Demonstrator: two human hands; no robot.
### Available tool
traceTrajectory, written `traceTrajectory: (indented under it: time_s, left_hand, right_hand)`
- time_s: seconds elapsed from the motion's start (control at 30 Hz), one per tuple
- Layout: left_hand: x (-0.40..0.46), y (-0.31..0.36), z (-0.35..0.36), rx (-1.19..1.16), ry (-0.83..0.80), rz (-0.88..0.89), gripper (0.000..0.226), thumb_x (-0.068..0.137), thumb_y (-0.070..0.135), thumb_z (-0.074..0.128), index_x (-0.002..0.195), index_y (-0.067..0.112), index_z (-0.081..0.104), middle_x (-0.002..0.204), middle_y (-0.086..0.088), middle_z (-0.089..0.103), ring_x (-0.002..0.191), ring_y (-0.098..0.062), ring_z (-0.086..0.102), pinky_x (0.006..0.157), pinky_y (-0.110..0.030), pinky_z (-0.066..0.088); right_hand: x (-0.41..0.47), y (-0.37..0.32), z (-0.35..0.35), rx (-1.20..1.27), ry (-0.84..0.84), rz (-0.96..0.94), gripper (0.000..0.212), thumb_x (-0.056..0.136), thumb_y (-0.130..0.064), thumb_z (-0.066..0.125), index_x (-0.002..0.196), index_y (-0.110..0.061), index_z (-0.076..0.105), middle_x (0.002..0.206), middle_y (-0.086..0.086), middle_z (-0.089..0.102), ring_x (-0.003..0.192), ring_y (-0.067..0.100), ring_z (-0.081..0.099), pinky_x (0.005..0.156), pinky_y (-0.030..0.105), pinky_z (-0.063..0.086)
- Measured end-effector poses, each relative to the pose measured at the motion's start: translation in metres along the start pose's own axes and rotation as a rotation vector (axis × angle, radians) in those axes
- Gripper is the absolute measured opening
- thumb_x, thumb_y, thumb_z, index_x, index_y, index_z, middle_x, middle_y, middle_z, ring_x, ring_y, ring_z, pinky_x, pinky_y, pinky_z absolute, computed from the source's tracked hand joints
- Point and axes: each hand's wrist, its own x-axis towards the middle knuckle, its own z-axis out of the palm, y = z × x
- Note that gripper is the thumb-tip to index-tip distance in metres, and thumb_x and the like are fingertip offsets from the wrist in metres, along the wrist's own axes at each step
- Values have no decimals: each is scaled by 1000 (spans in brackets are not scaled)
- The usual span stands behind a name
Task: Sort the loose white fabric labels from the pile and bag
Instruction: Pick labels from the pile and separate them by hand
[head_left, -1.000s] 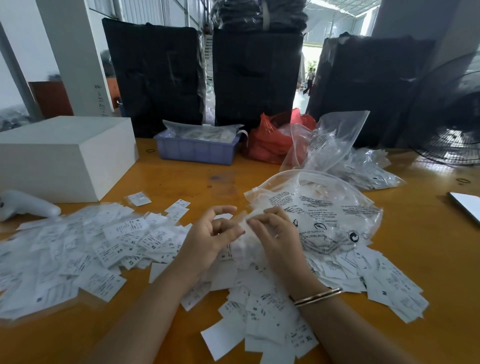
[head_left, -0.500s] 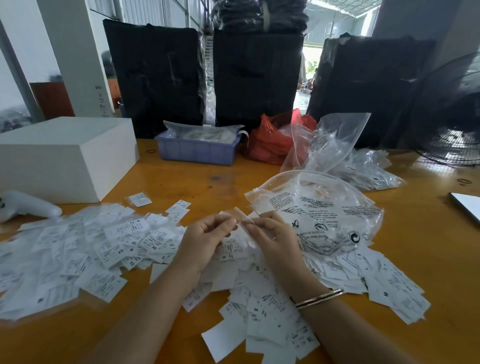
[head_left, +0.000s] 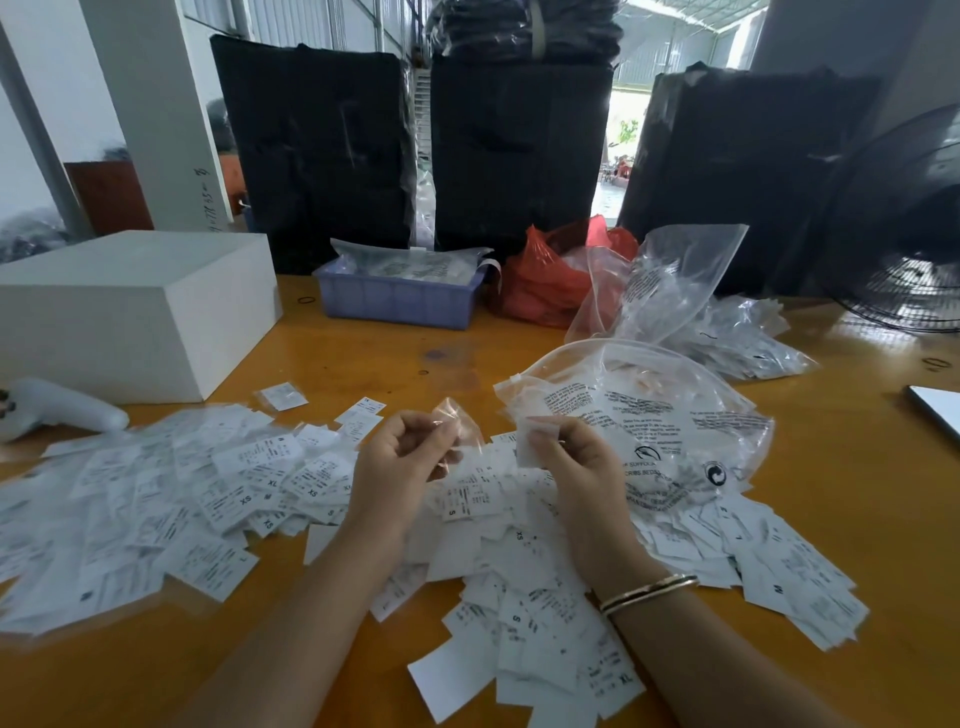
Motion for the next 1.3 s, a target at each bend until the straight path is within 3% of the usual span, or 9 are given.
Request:
traceTrajectory:
  time_s: [0.2, 0.27, 0.37, 0.43, 0.53, 0.63, 0.8, 1.07, 1.3]
  left_hand:
    - [4, 6, -4, -409, 21, -220, 23, 85, 3, 64, 105, 13, 60, 81, -6, 68, 62, -10, 67, 51, -18, 51]
    - [5, 8, -5, -521, -4, -256, 32, 86, -4, 59, 111, 15, 58, 86, -9, 66, 62, -12, 68, 51, -19, 53]
    - [5, 11, -7, -616, -51, -292, 44, 84, -12, 53, 116, 17, 57, 80, -8, 66, 66, -15, 69, 54, -22, 56]
    - [5, 11, -8, -613, -93, -306, 45, 84, -12, 52, 117, 18, 57, 78, -6, 65, 68, -17, 69, 59, -24, 58]
    - [3, 11, -7, -614, -131, -346, 39, 75, -2, 61, 110, 14, 64, 81, -7, 69, 72, -18, 71, 66, -26, 60]
    - [2, 9, -5, -601, -121, -341, 25, 69, 6, 67, 93, 7, 70, 80, -7, 71, 70, -13, 70, 70, -28, 60]
    - [1, 8, -1, -461, -118, -280, 42, 70, 20, 68, 106, -1, 64, 79, -4, 71, 71, -10, 69, 63, -22, 57]
    - [0, 6, 0, -375, -123, -261, 34, 72, 24, 67, 100, 5, 68, 79, -2, 73, 75, -10, 69, 62, -20, 55]
    - [-1, 4, 1, -360, -120, -246, 27, 69, 25, 68, 92, 10, 70, 80, -3, 74, 75, -11, 70, 63, -21, 55]
  right_hand:
    - [-2, -5, 5, -29, -115, 6, 30, 80, -3, 68, 62, -27, 71, 109, -5, 51, 107, 11, 52, 93, 33, 44]
    - [-1, -4, 6, -25, -125, 13, 38, 80, 3, 65, 57, -27, 69, 98, -5, 56, 95, 10, 55, 87, 32, 45]
    - [-2, -4, 6, -60, -146, 16, 48, 84, 9, 53, 59, -28, 69, 76, -11, 68, 76, 3, 62, 72, 17, 48]
    - [-3, -3, 5, -46, -175, 15, 46, 86, 6, 46, 65, -27, 71, 81, -12, 71, 81, -1, 63, 71, 12, 47]
    - [-4, -3, 4, 15, -222, 27, 32, 85, -8, 48, 80, -23, 75, 94, -7, 72, 97, 7, 64, 84, 22, 49]
    - [-4, -2, 6, -66, -154, 0, 30, 93, -8, 54, 85, -29, 74, 89, -5, 72, 84, 13, 65, 77, 25, 52]
    - [-2, -1, 7, -52, -143, -13, 30, 94, -4, 54, 108, -29, 47, 89, 0, 74, 71, 21, 72, 71, 37, 54]
    - [0, 3, 5, -154, -65, -80, 7, 90, -16, 62, 85, -21, 65, 71, 14, 66, 49, 8, 56, 52, 16, 45]
    - [-1, 4, 5, -226, -72, -98, 10, 89, -18, 63, 82, -23, 66, 50, -2, 59, 43, 2, 50, 45, 12, 38]
